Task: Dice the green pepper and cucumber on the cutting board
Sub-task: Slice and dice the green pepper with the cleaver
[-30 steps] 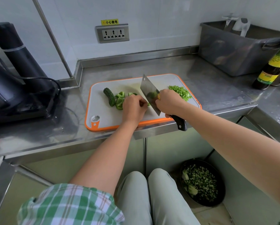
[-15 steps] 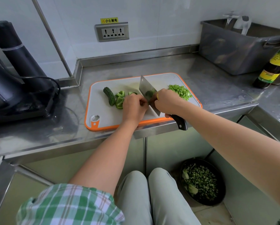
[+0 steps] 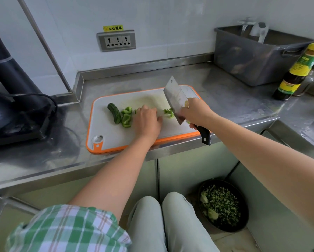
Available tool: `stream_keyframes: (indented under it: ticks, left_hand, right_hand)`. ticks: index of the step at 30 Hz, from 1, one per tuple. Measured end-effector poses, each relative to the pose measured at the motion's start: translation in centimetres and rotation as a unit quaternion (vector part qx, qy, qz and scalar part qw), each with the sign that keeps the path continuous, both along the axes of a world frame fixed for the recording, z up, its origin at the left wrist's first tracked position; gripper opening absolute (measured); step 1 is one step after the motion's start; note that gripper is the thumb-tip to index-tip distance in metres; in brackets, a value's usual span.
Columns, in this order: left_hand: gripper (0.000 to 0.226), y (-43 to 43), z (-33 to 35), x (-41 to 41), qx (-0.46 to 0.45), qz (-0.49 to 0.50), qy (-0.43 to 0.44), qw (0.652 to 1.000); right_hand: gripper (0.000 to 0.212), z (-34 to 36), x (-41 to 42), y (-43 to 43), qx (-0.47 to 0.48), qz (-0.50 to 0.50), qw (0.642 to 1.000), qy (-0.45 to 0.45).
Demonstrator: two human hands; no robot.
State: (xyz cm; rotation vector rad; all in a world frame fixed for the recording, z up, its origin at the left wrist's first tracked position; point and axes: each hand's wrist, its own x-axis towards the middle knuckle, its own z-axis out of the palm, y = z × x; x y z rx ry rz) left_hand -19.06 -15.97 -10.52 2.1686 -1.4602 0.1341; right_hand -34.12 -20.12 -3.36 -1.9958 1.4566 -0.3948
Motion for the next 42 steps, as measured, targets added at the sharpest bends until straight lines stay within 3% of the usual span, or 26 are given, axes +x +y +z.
stream_keyframes:
  ticks: [7,12,15,22,27,32,38,42]
  left_hand:
    - [0.033,-1.1,0.4,-1.6,-0.033,-0.057,0.045,0.997]
    - [0.015,-2.3,0.8,-3.0,-0.09,-0.056,0.127,0.986]
    - [0.007,-2.6,1.2,-3.6,-0.081,-0.044,0.151,0.984]
    - [0.013,-2.6,1.2,-2.9,-0.076,-0.045,0.07,0.994]
    - [0.013,-3.0,2.2,-4.0,-0.102,-0.139,0.03,0.985]
    - [0.034,-4.2,3.1,-5.2,0.013,-0.23,-0.065,0.971]
    - [0.019,-5.0,3.1,-4.8,0.018,-0.201,-0.111,0.973]
    - [0.018,-5.0,2.9,-4.0,-0.012,-0.2,-0.089,0.976]
  right_hand:
    - [0.009,0.2,-1.0,-1.1,-0.033,-0.024,0.999,-0.018]
    - [0.031,-0.2,-1.8,-1.2,-0.012,-0.016,1.0,0.001]
    - [0.027,-0.3,-1.7,-0.7,0.002,-0.01,1.0,-0.009]
    - [0.01,0.7,-2.6,-1.6,-0.028,-0.03,0.998,-0.056]
    - [0.012,1.2,-3.6,-2.8,-0.007,-0.102,0.976,-0.19]
    - [0.008,1.1,-4.4,-3.4,0.028,-0.147,0.955,-0.256]
    - [0.005,0.4,-4.5,-3.5,0.056,-0.132,0.953,-0.266]
    - [0.006,0.4,-4.5,-3.7,0.047,-0.133,0.956,-0.259]
